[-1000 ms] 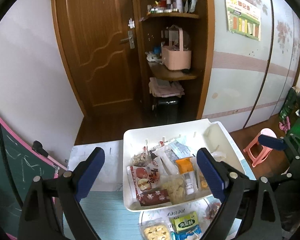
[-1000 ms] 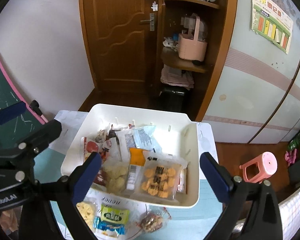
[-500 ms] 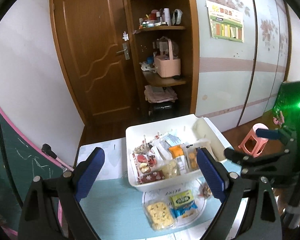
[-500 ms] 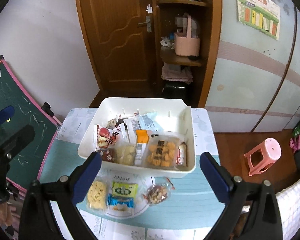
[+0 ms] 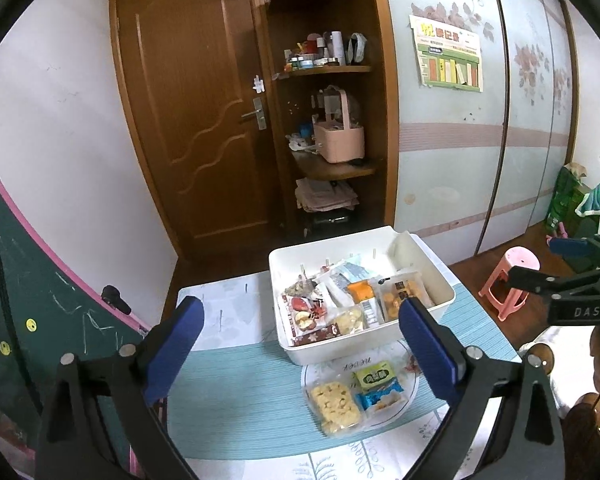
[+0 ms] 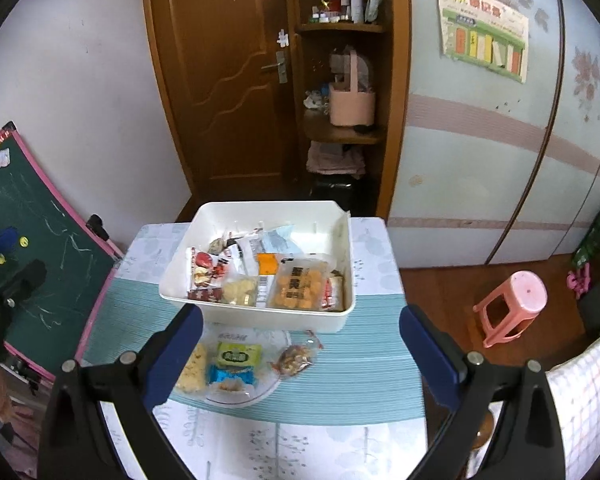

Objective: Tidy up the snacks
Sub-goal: 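Withdraw both tools from the bin back over the remaining snacks, then grasp the yellow puffed corn bag with the left gripper while the right grasps the red-tied nut bag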

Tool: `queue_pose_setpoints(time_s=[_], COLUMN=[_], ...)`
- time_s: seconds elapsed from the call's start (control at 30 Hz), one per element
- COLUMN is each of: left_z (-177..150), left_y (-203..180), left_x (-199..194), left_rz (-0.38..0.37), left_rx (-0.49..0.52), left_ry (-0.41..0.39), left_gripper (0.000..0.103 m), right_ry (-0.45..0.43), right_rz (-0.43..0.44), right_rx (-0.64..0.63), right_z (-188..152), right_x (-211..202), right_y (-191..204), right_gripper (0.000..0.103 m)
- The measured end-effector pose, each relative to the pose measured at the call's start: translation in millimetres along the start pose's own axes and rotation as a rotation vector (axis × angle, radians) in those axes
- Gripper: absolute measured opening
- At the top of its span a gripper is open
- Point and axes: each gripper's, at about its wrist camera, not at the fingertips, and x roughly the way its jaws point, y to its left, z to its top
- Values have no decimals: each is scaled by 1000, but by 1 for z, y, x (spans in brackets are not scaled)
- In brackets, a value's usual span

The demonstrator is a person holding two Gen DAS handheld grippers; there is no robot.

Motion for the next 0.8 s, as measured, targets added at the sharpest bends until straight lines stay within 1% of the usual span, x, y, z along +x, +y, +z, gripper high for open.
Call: queue_pose_setpoints(time_s=[0.1, 0.3, 0.43, 0.5, 0.6, 0.67, 0.7, 0.8], left_z=[-6, -33, -65, -83, -110, -127, -137, -159], left_y=[6, 12, 9, 6, 1, -3, -5, -9], left_x=[8, 41, 69, 87, 116, 133, 145, 169], left_rz=[14, 18, 49, 54, 45, 43, 37, 28], left_rx=[-3, -28, -21, -27, -72, -112, -141, -210], left_ry=[9, 69, 102, 129, 188, 225, 259, 321], left_gripper=[98, 98, 98, 98, 98, 98, 98, 98], right_ry=[-8, 13, 58, 95, 152, 180, 201, 244], right_rz=[-29, -38, -20, -1, 23, 35, 36, 52], right_rx=[-24, -21, -14, 6, 42, 70, 91, 143], right_z=[-6, -25, -44, -55, -72, -81, -86, -98], right_x=[1, 21, 47, 63, 91, 107, 117, 141], right_y=[1, -1, -3, -4, -6, -9, -10, -13], right_gripper=[99, 98, 86, 85, 84, 80, 79, 78])
